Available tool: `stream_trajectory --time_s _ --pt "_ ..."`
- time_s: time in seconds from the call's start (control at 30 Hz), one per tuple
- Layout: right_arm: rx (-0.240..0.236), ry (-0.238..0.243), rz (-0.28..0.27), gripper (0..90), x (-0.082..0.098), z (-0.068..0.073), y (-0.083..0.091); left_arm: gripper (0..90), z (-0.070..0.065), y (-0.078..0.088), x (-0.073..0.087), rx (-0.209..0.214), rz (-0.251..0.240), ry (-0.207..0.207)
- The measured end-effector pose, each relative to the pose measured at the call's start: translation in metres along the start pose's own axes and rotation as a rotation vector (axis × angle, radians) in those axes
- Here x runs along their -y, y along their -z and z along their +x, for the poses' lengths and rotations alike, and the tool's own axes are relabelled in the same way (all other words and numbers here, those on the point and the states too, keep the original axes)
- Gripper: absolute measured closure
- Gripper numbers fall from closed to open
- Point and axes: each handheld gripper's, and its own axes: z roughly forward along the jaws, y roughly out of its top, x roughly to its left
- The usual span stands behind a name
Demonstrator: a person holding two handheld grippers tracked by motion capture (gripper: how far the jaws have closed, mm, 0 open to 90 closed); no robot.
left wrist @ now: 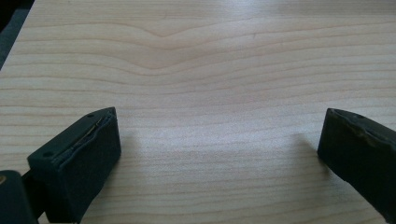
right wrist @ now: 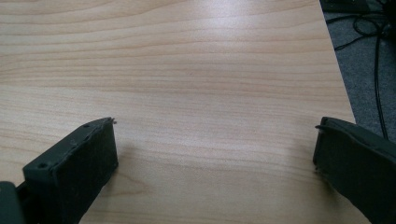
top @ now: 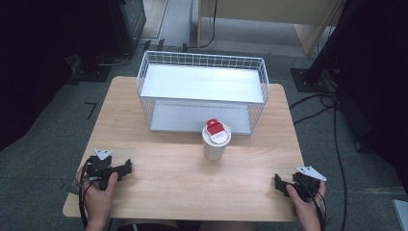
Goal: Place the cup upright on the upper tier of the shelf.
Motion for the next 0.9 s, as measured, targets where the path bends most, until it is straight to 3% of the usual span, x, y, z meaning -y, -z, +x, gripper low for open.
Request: stream_trajectory --time_s 0.23,0.43,0.53,0.9 --pt "-0.011 0.016 0.034 0.0 -0.001 -0.003 0.003 0.0 0.000 0.000 0.000 0.000 0.000 0.000" --pt "-0.012 0.002 -0.003 0.0 -0.002 0.000 0.009 0.0 0.000 0.000 0.000 0.000 0.000 0.000" --pt "-0.023 0.014 -0.030 0.0 -0.005 0.008 0.014 0.0 0.000 0.000 0.000 0.000 0.000 0.000" --pt "-0.060 0.056 -0.049 0.0 -0.020 0.038 0.021 0.0 0.000 0.000 0.000 0.000 0.000 0.000"
